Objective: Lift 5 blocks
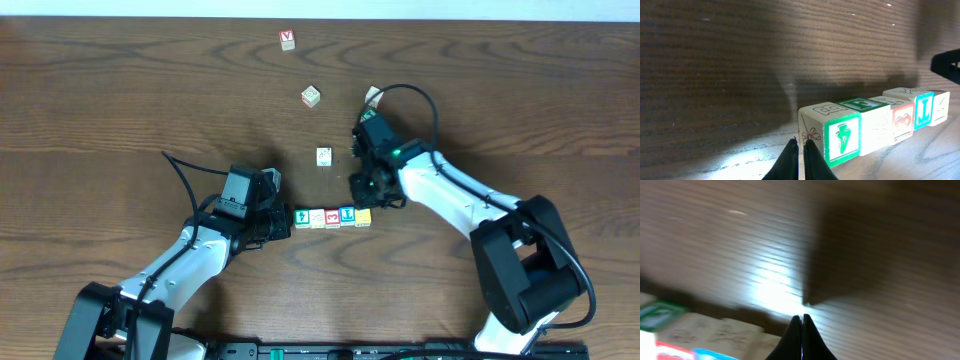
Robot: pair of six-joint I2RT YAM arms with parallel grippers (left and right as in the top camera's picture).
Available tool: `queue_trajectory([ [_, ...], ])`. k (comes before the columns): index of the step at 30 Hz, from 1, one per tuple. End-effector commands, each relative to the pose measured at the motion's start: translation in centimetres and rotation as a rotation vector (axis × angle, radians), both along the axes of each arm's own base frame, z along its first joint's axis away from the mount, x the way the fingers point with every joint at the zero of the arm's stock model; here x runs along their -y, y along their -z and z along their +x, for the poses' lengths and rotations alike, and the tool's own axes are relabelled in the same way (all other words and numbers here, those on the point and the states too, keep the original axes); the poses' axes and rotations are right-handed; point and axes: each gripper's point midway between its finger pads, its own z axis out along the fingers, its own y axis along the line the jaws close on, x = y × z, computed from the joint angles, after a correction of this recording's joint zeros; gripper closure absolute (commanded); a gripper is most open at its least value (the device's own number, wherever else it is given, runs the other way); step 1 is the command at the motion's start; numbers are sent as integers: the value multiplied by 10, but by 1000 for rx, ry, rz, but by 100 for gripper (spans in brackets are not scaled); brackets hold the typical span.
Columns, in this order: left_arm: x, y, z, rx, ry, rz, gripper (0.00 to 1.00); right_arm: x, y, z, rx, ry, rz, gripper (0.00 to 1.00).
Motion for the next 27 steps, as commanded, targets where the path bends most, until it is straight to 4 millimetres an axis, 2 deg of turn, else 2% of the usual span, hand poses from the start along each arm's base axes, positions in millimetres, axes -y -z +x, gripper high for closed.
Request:
queue_trajectory([
  [1,-1,1,-2,-6,0,-3,92,29,-3,5,-7,115,-54,99],
  [4,-1,1,-2,-6,0,-3,93,44,0,-4,-40,133,-117,99],
  [7,-1,1,-2,-5,0,-3,93,52,1,-23,-113,127,-157,99],
  [13,-1,1,-2,-5,0,-3,92,47,-1,-62,-259,80,-166,99],
  [15,-1,1,-2,-6,0,-3,93,44,-2,-68,-277,68,-166,99],
  [16,-1,1,-2,-6,0,-3,93,36,-3,-73,-297,56,-135,99],
  [21,-1,1,-2,-6,0,-3,93,13,-4,-77,-311,26,-49,99],
  [27,-1,1,-2,-8,0,-2,92,9,-4,-76,-300,31,-41,99],
])
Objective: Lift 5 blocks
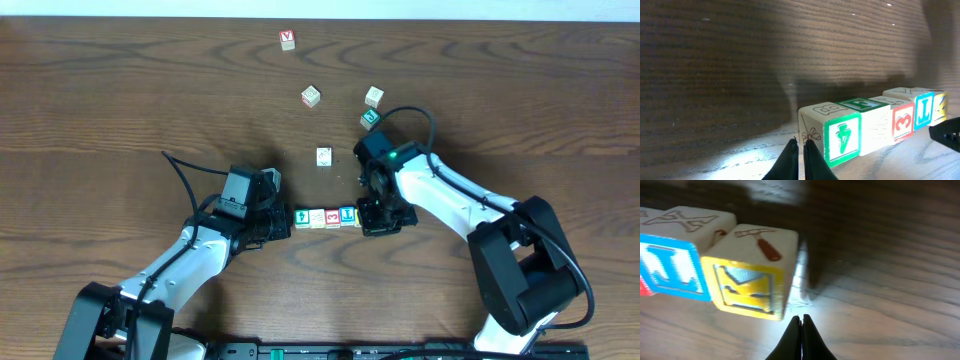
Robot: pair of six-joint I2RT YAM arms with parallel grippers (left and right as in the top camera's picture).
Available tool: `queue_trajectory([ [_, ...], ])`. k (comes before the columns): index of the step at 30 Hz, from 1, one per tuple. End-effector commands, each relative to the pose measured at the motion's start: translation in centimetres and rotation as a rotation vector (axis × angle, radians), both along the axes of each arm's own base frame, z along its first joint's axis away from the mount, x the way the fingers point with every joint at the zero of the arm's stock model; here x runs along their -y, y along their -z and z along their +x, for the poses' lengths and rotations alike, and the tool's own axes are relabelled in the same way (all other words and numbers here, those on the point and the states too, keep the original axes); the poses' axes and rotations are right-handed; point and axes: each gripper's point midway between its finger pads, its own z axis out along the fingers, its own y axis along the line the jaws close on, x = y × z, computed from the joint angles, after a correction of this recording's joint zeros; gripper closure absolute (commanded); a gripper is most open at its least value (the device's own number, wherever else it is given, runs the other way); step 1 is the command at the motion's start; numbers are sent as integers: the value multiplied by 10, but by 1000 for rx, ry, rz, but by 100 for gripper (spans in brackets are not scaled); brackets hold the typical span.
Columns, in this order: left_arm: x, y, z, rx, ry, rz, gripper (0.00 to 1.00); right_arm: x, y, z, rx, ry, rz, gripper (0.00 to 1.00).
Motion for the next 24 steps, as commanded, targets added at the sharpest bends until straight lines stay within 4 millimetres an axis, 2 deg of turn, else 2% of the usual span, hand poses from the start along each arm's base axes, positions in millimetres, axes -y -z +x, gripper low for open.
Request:
queue_trajectory([
  [1,-1,1,-2,-8,0,-2,93,-6,-6,-2,0,17,27,99],
  [15,-1,1,-2,-8,0,-1,92,-13,-5,9,47,22,53,99],
  [21,-1,1,-2,-9,0,-1,92,-8,-5,2,17,22,35,99],
  [24,-1,1,-2,-9,0,-2,93,0,-5,-4,-5,24,-5,99],
])
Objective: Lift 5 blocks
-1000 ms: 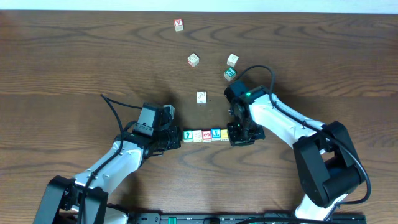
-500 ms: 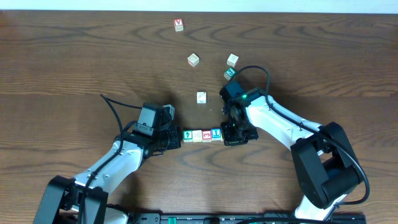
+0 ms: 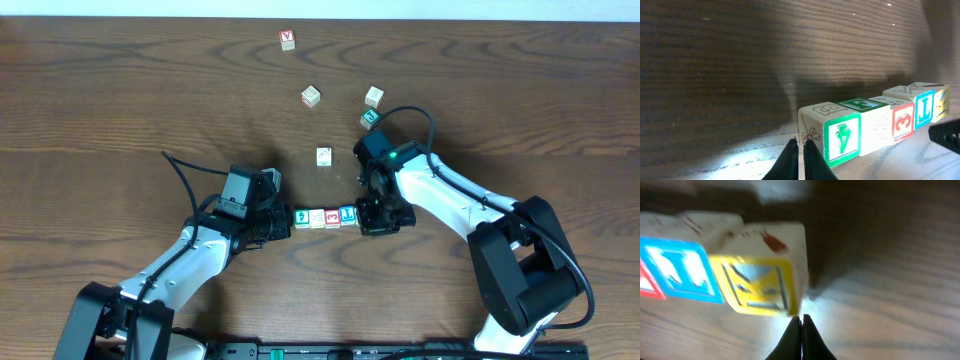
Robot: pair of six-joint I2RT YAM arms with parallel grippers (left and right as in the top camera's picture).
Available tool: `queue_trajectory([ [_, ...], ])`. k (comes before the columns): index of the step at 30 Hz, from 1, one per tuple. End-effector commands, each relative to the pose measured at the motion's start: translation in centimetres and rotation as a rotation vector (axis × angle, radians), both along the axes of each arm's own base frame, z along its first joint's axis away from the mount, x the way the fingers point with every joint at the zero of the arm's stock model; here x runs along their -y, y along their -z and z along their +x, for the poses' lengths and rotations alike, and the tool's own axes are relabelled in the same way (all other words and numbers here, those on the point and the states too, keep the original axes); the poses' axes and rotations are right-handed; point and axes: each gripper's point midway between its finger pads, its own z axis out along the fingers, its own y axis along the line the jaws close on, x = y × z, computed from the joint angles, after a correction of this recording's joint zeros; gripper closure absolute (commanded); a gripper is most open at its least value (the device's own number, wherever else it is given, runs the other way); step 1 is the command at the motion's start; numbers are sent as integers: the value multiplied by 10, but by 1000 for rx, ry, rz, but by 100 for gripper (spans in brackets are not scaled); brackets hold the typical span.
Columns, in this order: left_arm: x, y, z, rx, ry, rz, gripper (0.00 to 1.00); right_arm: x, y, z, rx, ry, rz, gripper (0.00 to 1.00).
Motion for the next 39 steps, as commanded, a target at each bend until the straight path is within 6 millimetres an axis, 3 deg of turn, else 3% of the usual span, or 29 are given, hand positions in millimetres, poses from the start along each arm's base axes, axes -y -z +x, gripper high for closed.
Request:
queue_trajectory([
  [1,-1,1,-2,-8,0,-2,93,14,-4,-3,12,33,-83,99],
  [3,-1,1,-2,-8,0,-2,93,28,-3,0,38,58,-169,99],
  [9,-1,1,-2,-8,0,-2,93,45,-2,29,180,40,-270,99],
  [15,-1,1,-2,-8,0,-2,93,29,-1,45,243,-23,-190,99],
  [23,-1,1,-2,-8,0,-2,93,-1,-1,40,199,-23,-25,99],
  [39,-1,1,-2,-8,0,-2,93,-16,-4,30,145,-14,60,99],
])
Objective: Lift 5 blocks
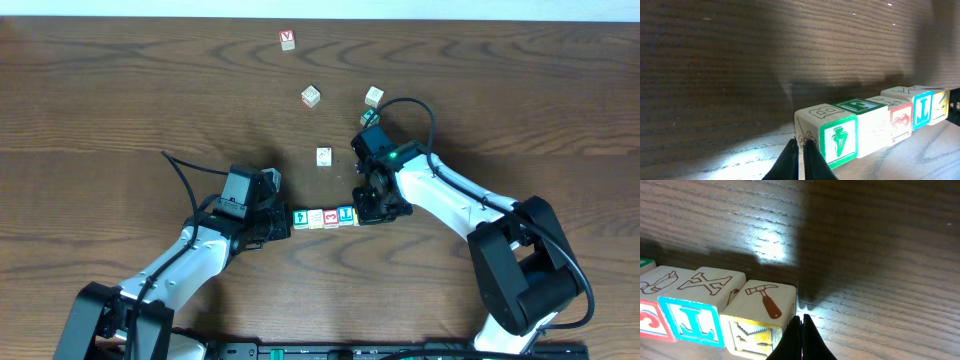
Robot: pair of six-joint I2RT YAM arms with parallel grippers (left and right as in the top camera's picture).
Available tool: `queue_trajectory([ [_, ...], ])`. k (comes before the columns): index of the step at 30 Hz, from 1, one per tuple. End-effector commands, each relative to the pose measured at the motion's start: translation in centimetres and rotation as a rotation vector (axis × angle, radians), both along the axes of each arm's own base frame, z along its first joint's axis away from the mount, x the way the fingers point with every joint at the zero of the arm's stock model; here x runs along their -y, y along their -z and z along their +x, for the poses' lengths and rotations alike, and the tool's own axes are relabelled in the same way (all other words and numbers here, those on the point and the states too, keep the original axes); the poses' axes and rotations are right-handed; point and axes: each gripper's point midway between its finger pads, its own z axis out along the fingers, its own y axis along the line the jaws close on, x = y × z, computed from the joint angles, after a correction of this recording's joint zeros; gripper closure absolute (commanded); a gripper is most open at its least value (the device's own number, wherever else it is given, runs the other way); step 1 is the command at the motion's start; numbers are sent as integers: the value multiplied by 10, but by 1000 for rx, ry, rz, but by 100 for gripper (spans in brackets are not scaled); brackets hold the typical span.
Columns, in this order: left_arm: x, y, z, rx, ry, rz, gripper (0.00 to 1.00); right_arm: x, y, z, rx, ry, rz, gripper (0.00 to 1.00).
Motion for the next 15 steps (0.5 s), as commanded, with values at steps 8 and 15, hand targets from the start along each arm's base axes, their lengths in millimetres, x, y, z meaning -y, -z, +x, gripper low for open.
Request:
queue_trajectory([
  [8,-1,1,-2,-8,0,-2,92,-6,-6,-3,3,-15,28,99],
  [15,-1,1,-2,-7,0,-2,93,31,-4,-5,16,3,-165,99],
])
